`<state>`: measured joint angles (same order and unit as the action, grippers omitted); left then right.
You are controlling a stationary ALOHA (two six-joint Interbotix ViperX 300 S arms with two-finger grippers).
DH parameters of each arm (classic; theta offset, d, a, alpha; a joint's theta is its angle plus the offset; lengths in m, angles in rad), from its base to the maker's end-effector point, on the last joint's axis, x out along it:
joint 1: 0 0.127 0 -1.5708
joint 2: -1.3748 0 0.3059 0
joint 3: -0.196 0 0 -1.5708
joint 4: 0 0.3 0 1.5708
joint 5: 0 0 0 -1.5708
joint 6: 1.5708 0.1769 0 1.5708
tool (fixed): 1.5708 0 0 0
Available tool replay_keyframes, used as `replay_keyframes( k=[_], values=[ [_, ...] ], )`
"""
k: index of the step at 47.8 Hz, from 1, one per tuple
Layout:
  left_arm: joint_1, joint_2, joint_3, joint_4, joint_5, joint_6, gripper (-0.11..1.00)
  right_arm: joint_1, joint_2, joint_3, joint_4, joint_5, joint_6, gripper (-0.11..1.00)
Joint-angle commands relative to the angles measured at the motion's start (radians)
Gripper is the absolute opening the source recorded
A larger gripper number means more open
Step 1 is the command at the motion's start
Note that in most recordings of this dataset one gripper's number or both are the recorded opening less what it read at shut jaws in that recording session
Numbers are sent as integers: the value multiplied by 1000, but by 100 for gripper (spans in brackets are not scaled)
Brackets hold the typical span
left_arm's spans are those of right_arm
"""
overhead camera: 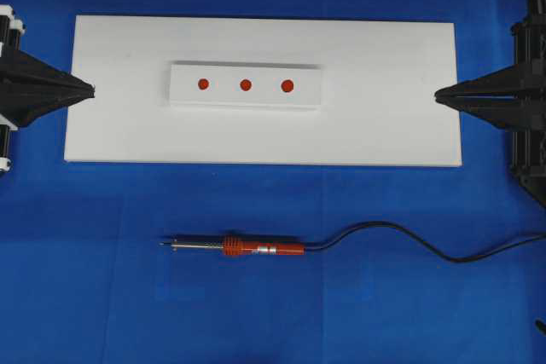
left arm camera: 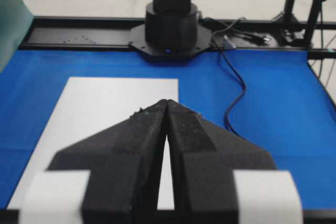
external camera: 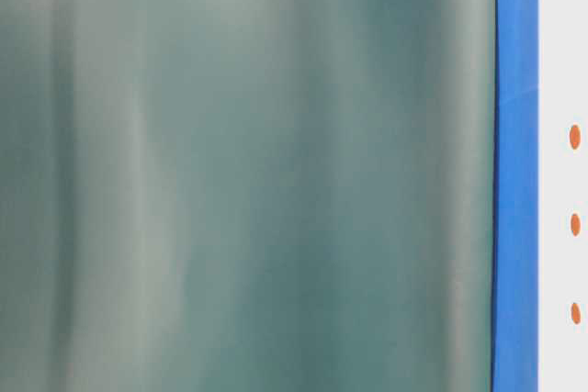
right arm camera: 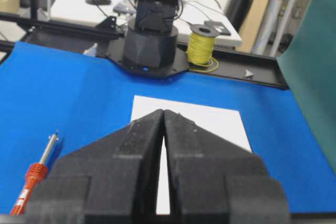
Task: Touch the tip of the soldering iron to the mark.
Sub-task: 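Move the right gripper open toward the red-handled soldering iron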
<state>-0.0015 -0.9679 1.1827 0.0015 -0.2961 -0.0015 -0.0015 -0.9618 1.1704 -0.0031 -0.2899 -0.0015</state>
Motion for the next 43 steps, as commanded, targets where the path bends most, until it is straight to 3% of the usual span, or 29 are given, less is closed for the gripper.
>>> replay_keyframes(
  k=[1,7,16,25,31,40,43],
  values=[
    [-2,3,-11,0,-6,-3,0,6,11,-18,5,-5,14,0],
    [-2,2,-8,0,-3,-3,0,15,35,-48,11,23,46,-6],
    [-2,2,-3,0,-3,-3,0,48,84,-80,8,31,84,-6],
    [-2,3,2,0,-6,-3,0,89,149,-107,11,25,89,1],
    [-2,2,3,0,-6,-3,0,123,215,-144,15,25,89,23],
    [-2,2,3,0,-8,-3,0,147,360,-202,60,15,89,79],
    [-2,2,5,0,-8,-3,0,160,422,-224,91,3,89,91]
  ],
)
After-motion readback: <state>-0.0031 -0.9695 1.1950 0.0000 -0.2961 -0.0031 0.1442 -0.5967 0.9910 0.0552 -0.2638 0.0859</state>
